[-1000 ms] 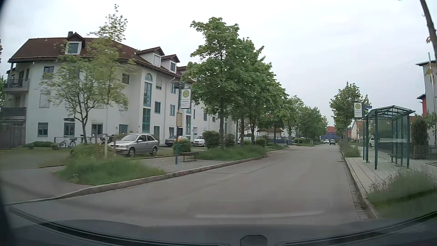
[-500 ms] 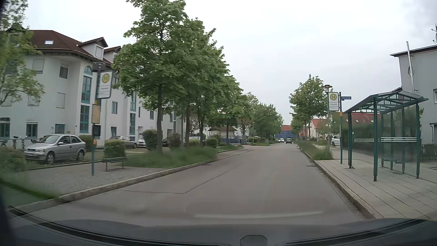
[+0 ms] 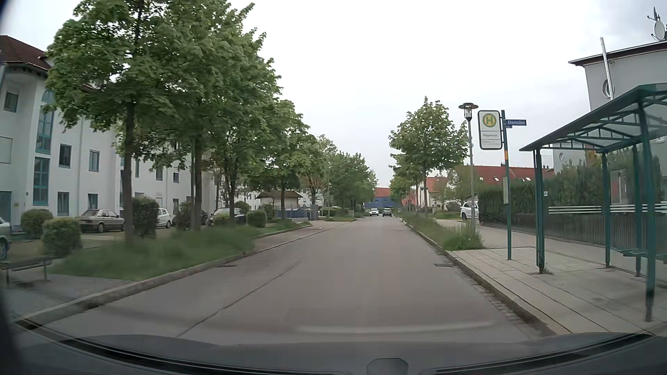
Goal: Follow the waypoints while adhering to traffic rules and regulations
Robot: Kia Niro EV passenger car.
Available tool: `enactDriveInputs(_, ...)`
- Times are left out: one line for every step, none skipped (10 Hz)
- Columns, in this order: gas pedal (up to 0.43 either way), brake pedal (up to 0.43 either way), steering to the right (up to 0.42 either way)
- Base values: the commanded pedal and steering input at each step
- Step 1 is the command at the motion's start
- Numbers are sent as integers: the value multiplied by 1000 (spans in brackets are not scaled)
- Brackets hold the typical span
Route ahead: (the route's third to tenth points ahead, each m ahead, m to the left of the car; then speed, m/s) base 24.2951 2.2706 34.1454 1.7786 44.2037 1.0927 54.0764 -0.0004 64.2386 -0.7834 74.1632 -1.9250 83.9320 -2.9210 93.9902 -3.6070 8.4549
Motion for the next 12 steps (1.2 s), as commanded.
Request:
enactDriveInputs(189, 0, 61)
enactDriveInputs(189, 0, 46)
enactDriveInputs(189, 0, 39)
enactDriveInputs(189, 0, 33)
enactDriveInputs(177, 0, 28)
enactDriveInputs(169, 0, 24)
enactDriveInputs(157, 0, 18)
enactDriveInputs(150, 0, 13)
enactDriveInputs(130, 0, 11)
enactDriveInputs(118, 0, 9)
enactDriveInputs(98, 0, 8)
enactDriveInputs(67, 0, 7)
